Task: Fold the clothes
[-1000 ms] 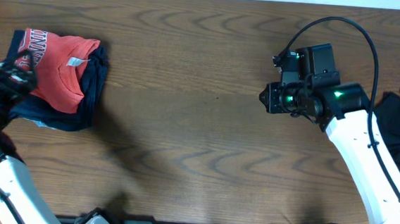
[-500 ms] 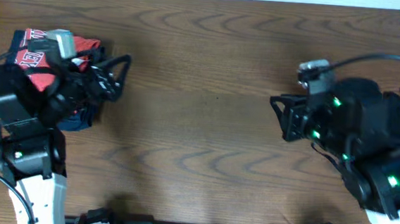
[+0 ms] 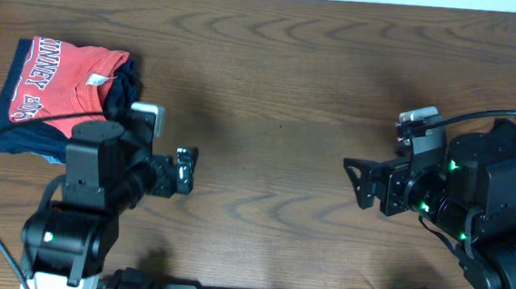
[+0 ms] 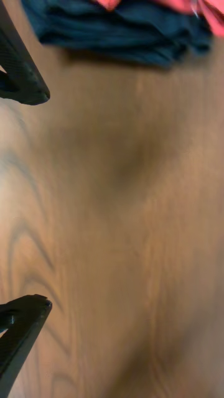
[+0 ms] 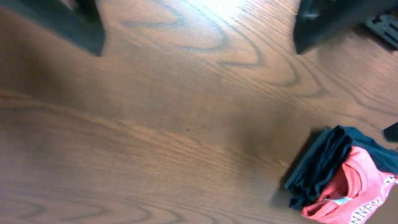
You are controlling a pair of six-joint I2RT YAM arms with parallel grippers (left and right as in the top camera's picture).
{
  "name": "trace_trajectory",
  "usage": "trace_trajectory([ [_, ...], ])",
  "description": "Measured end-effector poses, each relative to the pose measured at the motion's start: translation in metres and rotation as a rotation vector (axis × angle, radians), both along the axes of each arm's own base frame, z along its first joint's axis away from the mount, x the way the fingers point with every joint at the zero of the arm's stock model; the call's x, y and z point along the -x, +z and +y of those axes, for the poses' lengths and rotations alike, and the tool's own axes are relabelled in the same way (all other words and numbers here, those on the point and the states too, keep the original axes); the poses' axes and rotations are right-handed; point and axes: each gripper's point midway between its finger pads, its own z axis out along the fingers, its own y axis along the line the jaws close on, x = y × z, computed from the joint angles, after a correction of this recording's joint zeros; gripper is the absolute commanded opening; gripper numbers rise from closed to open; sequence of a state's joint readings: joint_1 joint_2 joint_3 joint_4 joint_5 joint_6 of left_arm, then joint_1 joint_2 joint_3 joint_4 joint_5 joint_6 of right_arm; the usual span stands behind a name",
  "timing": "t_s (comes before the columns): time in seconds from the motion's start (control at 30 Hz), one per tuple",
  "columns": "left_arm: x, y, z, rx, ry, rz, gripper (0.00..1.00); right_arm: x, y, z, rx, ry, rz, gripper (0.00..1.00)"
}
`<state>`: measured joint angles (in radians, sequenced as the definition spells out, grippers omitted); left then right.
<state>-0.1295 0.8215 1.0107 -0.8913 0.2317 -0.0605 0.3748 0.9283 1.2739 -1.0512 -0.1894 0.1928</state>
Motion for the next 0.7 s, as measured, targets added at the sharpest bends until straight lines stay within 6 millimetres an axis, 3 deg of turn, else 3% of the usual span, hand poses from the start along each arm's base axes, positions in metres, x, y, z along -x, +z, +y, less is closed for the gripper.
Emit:
trace_trajectory([
  [0.2, 0.015, -0.014, 0.012, -0.060, 0.033, 0.072, 0.98, 0.000, 0.000, 0.000, 0.000, 0.000, 0.000, 0.99],
  [0.7, 0.013, -0.017, 0.016, -0.079, 0.047, 0.085, 0.98, 0.002, 0.000, 0.003, -0.012, 0.015, 0.005, 0.99],
])
